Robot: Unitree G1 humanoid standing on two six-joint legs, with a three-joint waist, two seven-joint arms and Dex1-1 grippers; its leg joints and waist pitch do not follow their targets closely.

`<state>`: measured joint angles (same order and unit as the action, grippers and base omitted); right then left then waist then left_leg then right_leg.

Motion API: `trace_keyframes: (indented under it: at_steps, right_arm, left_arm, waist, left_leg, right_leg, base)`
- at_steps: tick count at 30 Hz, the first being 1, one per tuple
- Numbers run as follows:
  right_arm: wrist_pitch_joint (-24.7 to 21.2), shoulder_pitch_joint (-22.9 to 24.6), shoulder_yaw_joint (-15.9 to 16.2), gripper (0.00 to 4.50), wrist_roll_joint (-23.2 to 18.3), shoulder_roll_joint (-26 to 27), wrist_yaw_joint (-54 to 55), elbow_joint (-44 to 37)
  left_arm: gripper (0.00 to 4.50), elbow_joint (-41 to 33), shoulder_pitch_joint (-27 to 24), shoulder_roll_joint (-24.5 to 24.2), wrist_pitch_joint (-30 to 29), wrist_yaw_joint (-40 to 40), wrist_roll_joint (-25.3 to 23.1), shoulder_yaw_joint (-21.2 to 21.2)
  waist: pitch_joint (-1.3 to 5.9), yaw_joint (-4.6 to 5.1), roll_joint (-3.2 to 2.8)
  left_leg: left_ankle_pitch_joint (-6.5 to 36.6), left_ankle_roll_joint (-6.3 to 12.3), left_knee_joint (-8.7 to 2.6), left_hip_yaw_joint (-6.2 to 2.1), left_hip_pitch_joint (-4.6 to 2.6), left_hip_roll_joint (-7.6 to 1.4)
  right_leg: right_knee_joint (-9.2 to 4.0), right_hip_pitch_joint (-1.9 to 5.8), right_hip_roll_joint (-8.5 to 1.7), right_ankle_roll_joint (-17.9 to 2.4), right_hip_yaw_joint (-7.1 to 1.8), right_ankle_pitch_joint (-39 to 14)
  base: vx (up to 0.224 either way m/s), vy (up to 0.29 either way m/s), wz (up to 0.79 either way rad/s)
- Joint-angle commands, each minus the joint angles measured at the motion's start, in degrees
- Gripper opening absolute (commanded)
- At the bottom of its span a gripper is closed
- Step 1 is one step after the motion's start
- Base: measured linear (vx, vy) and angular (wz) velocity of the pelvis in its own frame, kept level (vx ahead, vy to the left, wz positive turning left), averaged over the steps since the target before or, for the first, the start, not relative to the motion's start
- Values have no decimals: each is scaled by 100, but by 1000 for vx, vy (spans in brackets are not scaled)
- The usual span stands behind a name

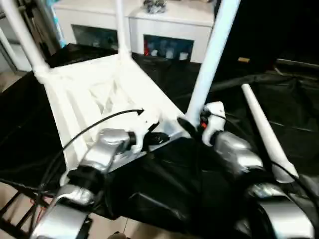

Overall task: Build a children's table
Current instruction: Rotate leg to tighten

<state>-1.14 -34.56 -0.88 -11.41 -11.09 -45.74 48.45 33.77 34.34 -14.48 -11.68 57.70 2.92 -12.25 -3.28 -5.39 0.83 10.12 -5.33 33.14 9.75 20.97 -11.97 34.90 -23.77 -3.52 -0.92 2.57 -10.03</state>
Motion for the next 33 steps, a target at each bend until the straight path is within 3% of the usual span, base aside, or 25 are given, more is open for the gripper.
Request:
trace_keyframes:
  at_steps: [1, 2, 4, 6, 8, 13, 18, 20, 28, 31, 33]
  right_arm:
    - [-293, 187, 394, 361, -3, -150, -844, -409]
    - [-328, 294, 510, 361, -20, -341, -1205, -657]
    - [-407, 408, 672, 361, -19, -593, -1628, -948]
    - [-445, 455, 725, 361, -12, -702, -1808, -1082]
    - [-437, 482, 808, 361, 24, -799, -2038, -1142]
    - [-480, 546, 995, 361, 157, -892, -2256, -1257]
    - [-671, 598, 1089, 325, 145, -928, -2343, -1418]
    - [-696, 620, 1114, 297, 145, -937, -2376, -1460]
    - [-818, 752, 1075, 284, 109, -818, -2175, -1544]
    - [-711, 670, 875, 284, 245, -507, -1259, -1154]
    - [-626, 606, 788, 284, 302, -380, -875, -953]
  left_arm:
    - [0, -378, 67, 64, 322, 477, 296, -98]
    - [0, -402, 48, -19, 327, 656, 325, -105]
    - [0, -434, 23, -149, 337, 944, 365, -133]
    - [0, -479, 2, -243, 321, 1119, 386, -163]
    - [0, -492, 8, -342, 297, 1307, 405, -203]
    - [0, -531, 7, -491, 268, 1652, 387, -279]
    - [0, -516, 1, -548, 288, 1770, 346, -304]
    - [0, -509, -4, -574, 296, 1792, 330, -326]
    - [0, -421, 17, -543, 284, 1669, 226, -307]
    - [0, -219, 134, -384, 232, 1151, 65, -270]
    - [0, -139, 185, -310, 184, 959, 24, -248]
  waist:
    - [465, -25, 4]
    - [463, -43, 0]
    - [424, -88, 1]
    - [395, -112, -2]
    - [396, -127, 7]
    - [390, -127, 21]
    - [412, -134, 14]
    - [413, -137, 17]
    - [408, -138, 9]
    - [391, -109, 6]
    - [362, -67, 6]
  left_leg:
    - [524, 527, -287, 40, -28, -95]
    - [477, 564, -279, 46, -23, -94]
    - [753, 595, -287, 58, -28, -105]
    - [1026, 430, -313, 53, -45, -119]
    - [1106, 331, -320, 54, -61, -123]
    - [1080, 277, -333, 47, -55, -127]
    - [879, 309, -317, 44, -47, -123]
    - [867, 321, -311, 44, -37, -117]
    - [945, 279, -314, 43, -43, -119]
    - [1061, 177, -336, 33, -47, -117]
    - [1317, 58, -364, 20, -73, -99]
  right_leg:
    - [-260, 405, -340, -1531, -188, 200]
    - [-252, 401, -334, -1550, -187, 283]
    - [-299, 372, -350, -1514, -179, -115]
    - [-358, 341, -374, -1401, -187, -763]
    - [-375, 330, -381, -1335, -197, -1035]
    - [-378, 318, -379, -1281, -199, -1096]
    - [-334, 328, -370, -1331, -193, -781]
    - [-329, 337, -373, -1339, -192, -715]
    - [-342, 331, -375, -1312, -193, -856]
    - [-372, 310, -394, -1260, -202, -1078]
    - [-437, 301, -407, -1162, -196, -1595]
  base:
    - [0, 0, 0]
    - [0, 0, 0]
    - [0, 0, 0]
    - [0, 0, 0]
    - [0, 0, 0]
    - [0, 0, 0]
    - [0, 0, 0]
    - [0, 0, 0]
    - [0, 0, 0]
    - [0, 0, 0]
    - [0, 0, 0]
